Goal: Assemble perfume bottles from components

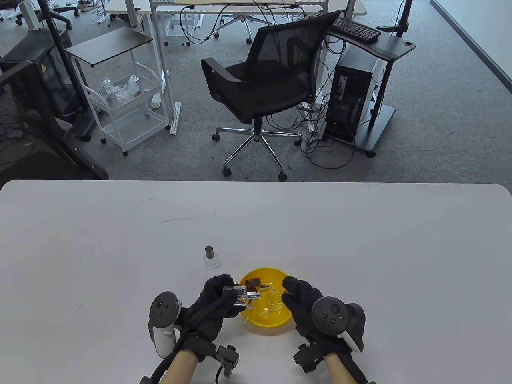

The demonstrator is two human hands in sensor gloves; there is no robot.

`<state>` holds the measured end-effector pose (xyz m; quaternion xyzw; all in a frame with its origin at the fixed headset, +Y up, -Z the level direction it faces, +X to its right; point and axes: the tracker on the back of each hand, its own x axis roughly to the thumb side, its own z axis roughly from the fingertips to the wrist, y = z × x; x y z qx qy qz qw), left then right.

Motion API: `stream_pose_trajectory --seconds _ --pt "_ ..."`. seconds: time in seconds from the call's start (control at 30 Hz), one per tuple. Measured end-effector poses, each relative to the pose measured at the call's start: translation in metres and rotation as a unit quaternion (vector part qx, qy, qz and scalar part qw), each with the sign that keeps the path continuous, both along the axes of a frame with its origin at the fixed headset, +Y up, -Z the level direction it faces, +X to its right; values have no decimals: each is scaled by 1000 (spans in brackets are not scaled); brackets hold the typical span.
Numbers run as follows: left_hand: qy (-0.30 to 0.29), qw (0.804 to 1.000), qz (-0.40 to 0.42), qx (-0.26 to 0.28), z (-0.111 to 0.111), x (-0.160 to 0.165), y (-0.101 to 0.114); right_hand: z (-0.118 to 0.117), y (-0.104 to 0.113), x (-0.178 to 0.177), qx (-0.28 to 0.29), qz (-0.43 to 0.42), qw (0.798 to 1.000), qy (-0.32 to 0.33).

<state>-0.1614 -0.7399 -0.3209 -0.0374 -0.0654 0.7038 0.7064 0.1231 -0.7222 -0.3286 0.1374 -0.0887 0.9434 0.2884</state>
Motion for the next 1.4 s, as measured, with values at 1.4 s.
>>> stream_pose_trajectory --seconds 1.4 --pt "8 1000 12 -11 -1 -5 -3 -45 -19 -43 -110 297 947 47"
